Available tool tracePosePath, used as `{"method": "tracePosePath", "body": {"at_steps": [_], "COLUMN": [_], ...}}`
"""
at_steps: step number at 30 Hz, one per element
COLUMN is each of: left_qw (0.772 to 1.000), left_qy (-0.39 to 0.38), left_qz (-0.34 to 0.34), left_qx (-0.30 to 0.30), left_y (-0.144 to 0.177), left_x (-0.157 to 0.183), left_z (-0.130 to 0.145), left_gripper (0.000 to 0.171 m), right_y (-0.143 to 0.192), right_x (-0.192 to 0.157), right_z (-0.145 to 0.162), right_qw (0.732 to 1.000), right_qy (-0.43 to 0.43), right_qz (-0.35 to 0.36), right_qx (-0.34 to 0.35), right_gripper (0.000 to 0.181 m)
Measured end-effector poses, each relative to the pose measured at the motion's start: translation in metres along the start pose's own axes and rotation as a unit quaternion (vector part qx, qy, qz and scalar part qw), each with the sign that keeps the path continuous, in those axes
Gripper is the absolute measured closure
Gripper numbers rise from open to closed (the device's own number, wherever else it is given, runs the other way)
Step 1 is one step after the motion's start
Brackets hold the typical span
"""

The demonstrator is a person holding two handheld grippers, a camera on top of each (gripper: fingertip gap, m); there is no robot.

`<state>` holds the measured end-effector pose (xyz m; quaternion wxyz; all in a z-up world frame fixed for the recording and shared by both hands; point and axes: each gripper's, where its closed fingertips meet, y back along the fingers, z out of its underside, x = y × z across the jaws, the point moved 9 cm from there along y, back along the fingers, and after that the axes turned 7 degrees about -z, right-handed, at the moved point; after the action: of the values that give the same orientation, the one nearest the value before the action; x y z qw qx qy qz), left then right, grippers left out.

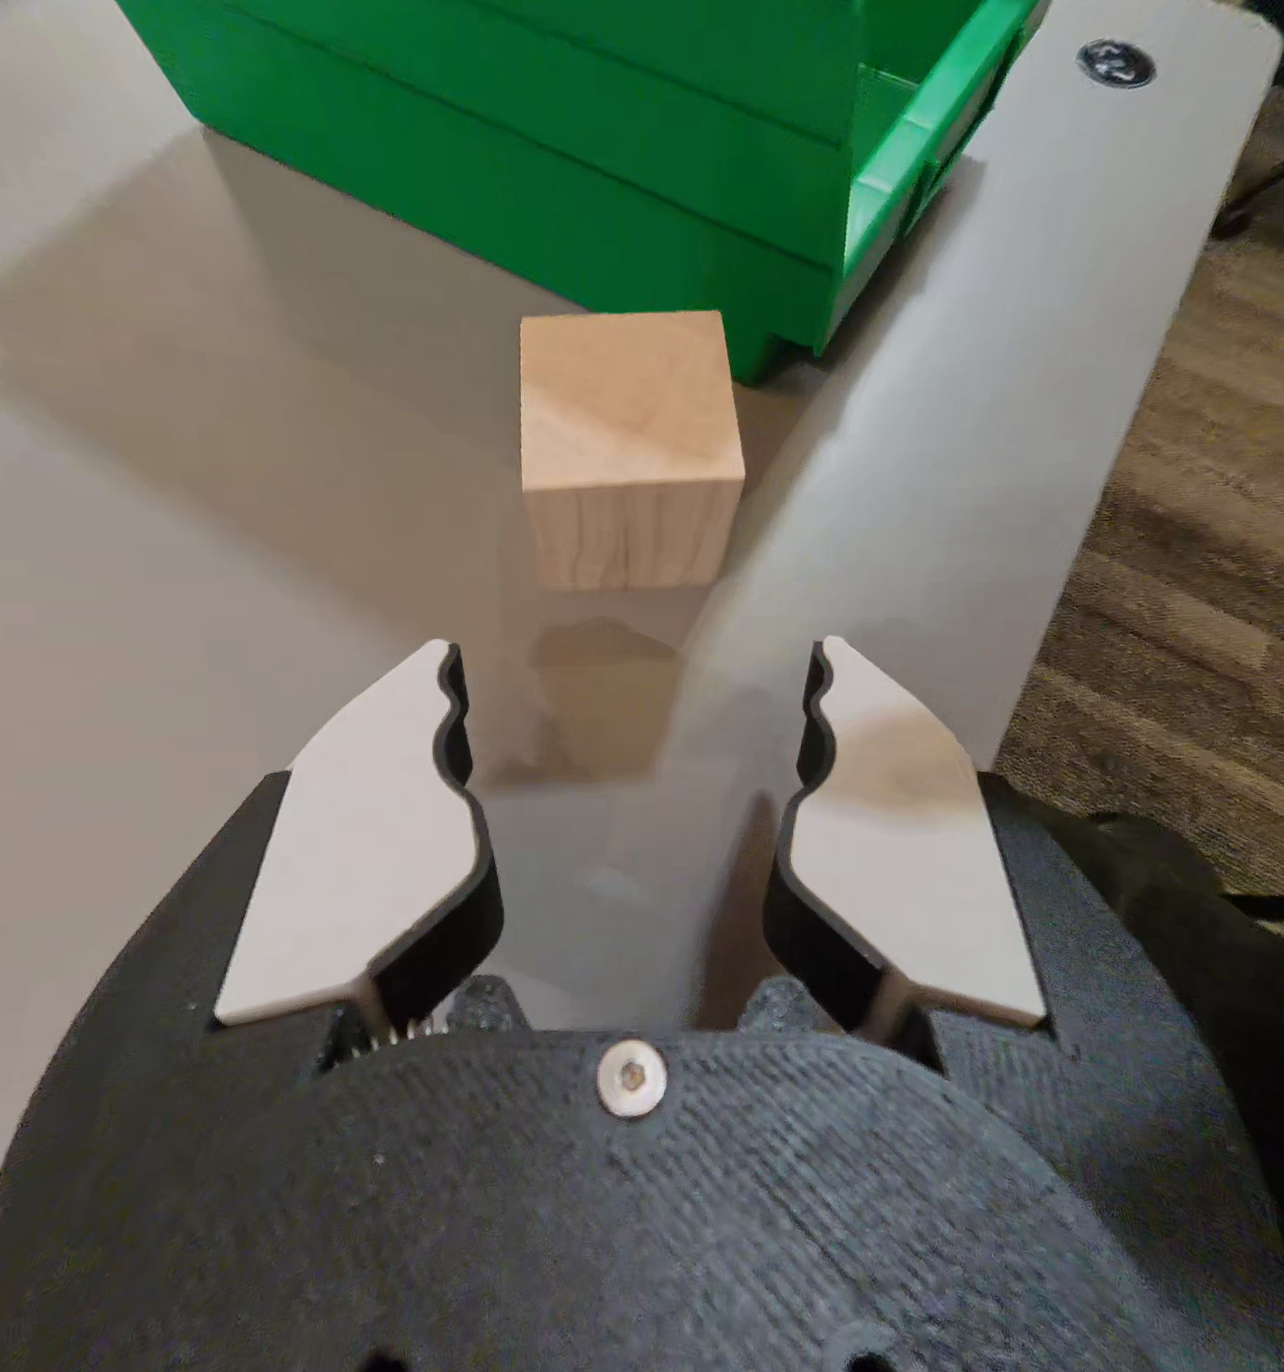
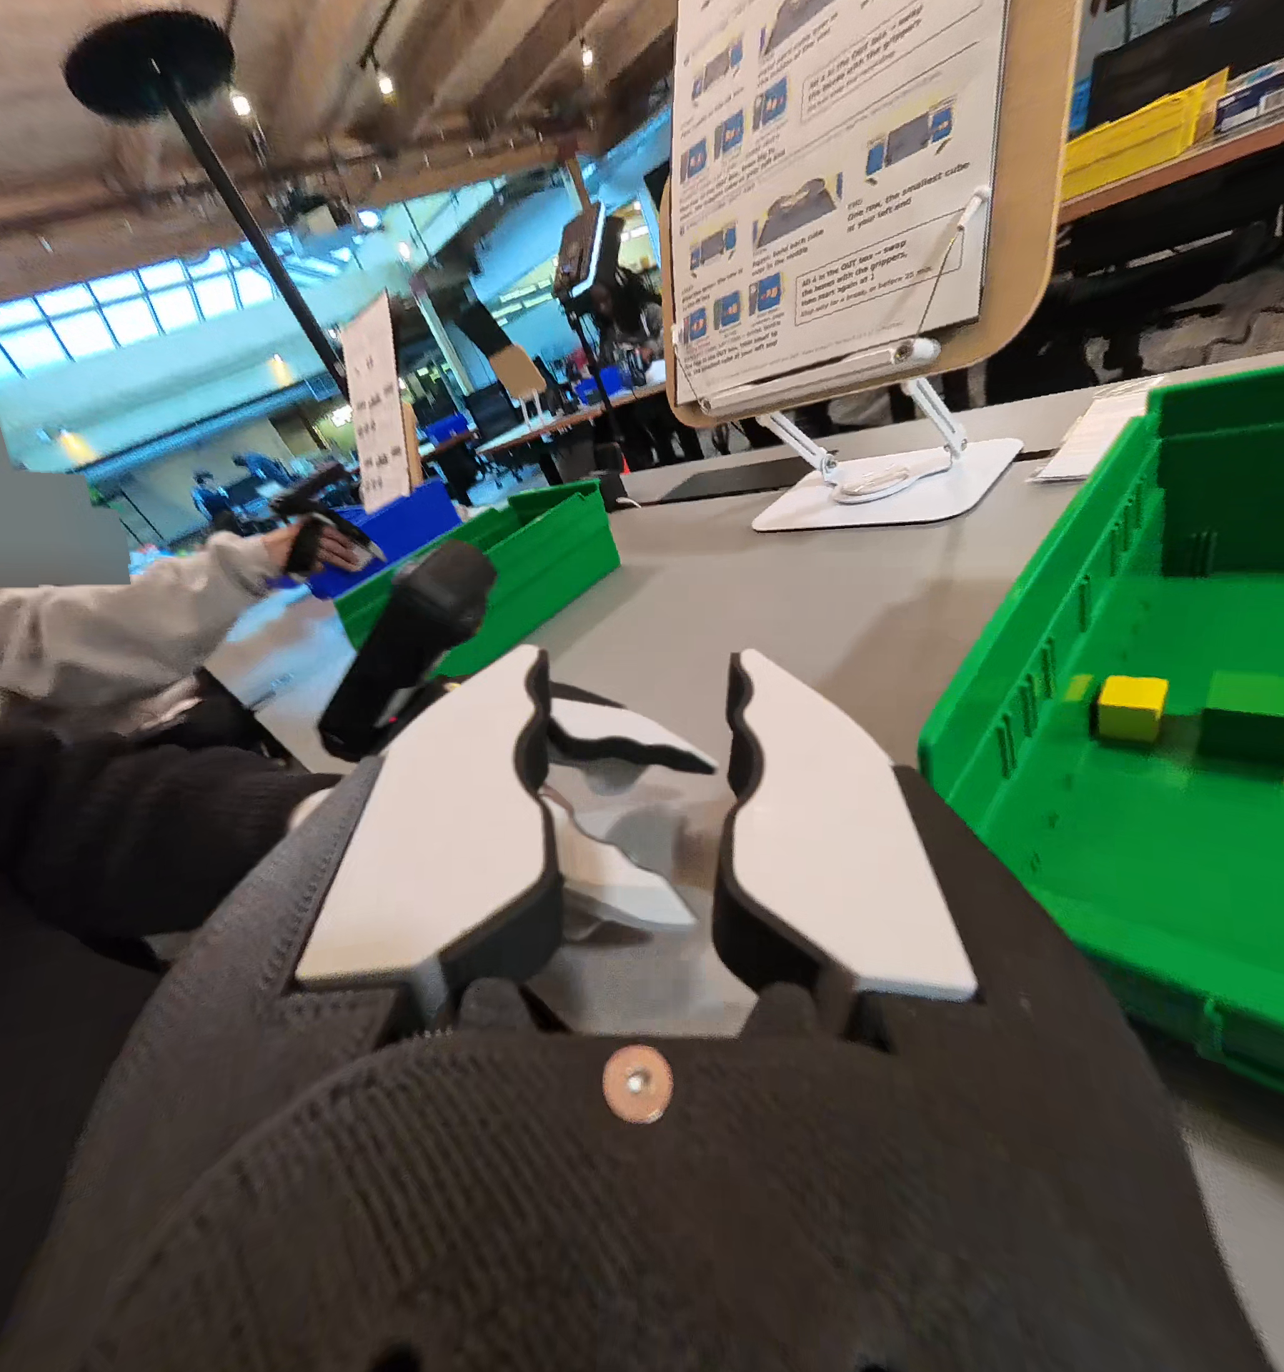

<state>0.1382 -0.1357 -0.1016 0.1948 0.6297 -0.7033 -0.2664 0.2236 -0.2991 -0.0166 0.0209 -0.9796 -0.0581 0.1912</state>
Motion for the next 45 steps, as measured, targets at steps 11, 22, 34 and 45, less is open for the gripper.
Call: {"method": "tracePosePath", "body": {"at_steps": [11, 22, 34, 45], "left_qw": [0.999, 0.960, 0.928, 0.929], "left_qy": [0.042, 0.171, 0.078, 0.025], "left_qz": [0.003, 0.211, 0.312, 0.341], "left_qx": [0.000, 0.068, 0.187, 0.141], "left_y": [-0.034, 0.061, 0.167, 0.158], "left_x": [-0.002, -0.072, -0.106, -0.090], "left_z": [-0.027, 0.001, 0.051, 0.069], "left_gripper": [0.111, 0.111, 0.111, 0.110], "right_y": [0.016, -0.006, -0.132, -0.137], "right_x": [-0.009, -0.010, -0.087, -0.090], "right_z": [-0.001, 0.012, 0.049, 0.078], "right_qw": [1.000, 0.999, 0.968, 0.939], "right_qy": [0.007, -0.030, 0.015, 0.088], "right_qz": [-0.019, -0.033, -0.209, -0.241], "right_qx": [0.024, -0.023, -0.134, -0.230], "right_gripper": [0.136, 0.128, 0.102, 0.126]}}
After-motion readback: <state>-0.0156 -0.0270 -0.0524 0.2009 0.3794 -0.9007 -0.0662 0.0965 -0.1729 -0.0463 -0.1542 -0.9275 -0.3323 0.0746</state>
